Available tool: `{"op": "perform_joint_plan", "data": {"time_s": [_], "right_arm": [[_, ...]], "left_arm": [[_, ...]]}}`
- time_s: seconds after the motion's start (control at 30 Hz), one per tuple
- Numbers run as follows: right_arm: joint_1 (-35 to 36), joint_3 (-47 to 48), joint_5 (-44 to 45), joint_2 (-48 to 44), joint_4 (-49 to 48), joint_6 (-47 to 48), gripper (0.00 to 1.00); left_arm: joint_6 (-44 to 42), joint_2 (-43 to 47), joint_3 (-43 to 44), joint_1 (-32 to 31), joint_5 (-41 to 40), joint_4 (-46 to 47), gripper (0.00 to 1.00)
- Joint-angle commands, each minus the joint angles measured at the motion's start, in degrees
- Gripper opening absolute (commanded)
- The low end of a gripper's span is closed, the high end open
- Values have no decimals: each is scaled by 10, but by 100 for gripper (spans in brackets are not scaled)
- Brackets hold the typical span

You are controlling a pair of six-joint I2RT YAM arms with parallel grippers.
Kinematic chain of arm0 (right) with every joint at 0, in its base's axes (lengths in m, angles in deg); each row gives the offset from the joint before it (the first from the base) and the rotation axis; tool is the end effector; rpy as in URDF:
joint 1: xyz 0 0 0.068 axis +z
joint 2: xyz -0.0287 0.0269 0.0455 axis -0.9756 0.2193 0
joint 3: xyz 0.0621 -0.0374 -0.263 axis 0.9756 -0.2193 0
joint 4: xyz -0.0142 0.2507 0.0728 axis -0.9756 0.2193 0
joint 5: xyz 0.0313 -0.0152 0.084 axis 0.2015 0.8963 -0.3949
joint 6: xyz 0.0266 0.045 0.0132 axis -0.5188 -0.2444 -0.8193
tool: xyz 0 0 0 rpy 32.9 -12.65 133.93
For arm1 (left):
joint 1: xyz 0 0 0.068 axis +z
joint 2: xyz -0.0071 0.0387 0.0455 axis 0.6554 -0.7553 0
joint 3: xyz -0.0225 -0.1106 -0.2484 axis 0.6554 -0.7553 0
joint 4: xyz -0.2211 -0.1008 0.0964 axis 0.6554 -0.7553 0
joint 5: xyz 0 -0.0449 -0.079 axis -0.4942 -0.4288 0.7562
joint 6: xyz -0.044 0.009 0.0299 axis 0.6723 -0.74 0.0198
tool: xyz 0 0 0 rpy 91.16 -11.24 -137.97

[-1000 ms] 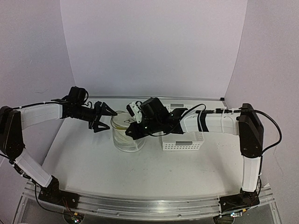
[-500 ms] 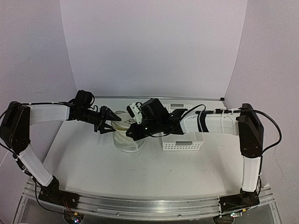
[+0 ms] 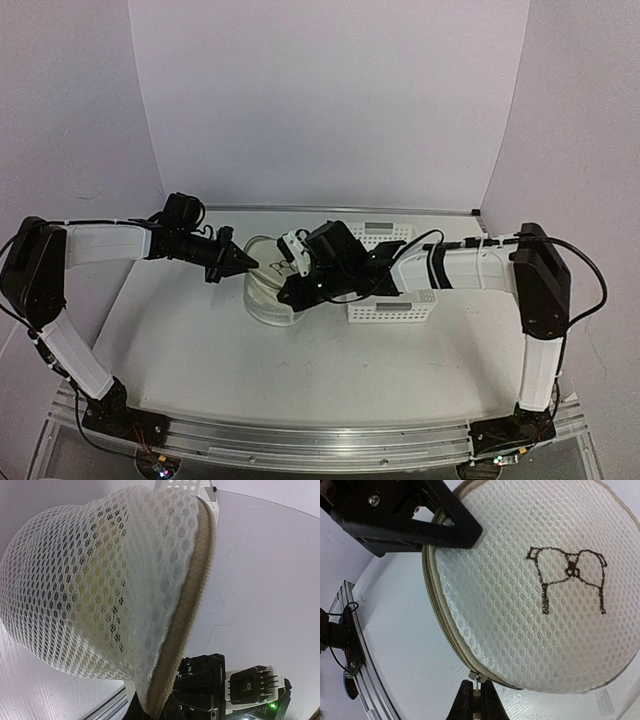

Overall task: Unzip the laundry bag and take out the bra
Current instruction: Unzip the zipper of the laundry bag, then open the lid of the laundry bag.

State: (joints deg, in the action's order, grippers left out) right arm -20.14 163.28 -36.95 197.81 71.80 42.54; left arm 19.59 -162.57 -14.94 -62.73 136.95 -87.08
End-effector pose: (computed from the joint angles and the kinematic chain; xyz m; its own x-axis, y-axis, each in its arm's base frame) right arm 0.2366 0.3786 0.2105 -0.6751 -0.3242 -0.6627 -0.6887 0.5990 0.4085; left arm 0.3043 -0.1505 0.2237 -0.9766 -0.2094 0.0494 -0.1387 0.4375 -0.8885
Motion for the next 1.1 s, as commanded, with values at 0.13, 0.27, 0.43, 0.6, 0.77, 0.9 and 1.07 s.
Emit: {"op": "perform_joint_plan", "data": {"time_s": [0.13,0.27,0.43,0.6,0.77,0.9,1.07], "right_arm": [[2,-66,53,-79,-16,18,0],[1,-91,81,-86,-15,18,0],[2,-92,73,-86,-16,14,0],[2,-88,60,-91,-17,17,18],[2,-94,51,-120,-16,34,37],[2,-113,57,-162,-6,52,54],[-1,-123,99,-202,32,77,66]], "left_arm": [[-3,6,2,1,4,22,0],[-7,10,-1,1,3,22,0],[-11,16,-4,1,2,22,0],[-20,16,-6,1,2,22,0],[-44,15,-11,1,6,22,0],[-68,12,-16,1,19,22,0],[-102,10,-22,1,39,22,0]]}}
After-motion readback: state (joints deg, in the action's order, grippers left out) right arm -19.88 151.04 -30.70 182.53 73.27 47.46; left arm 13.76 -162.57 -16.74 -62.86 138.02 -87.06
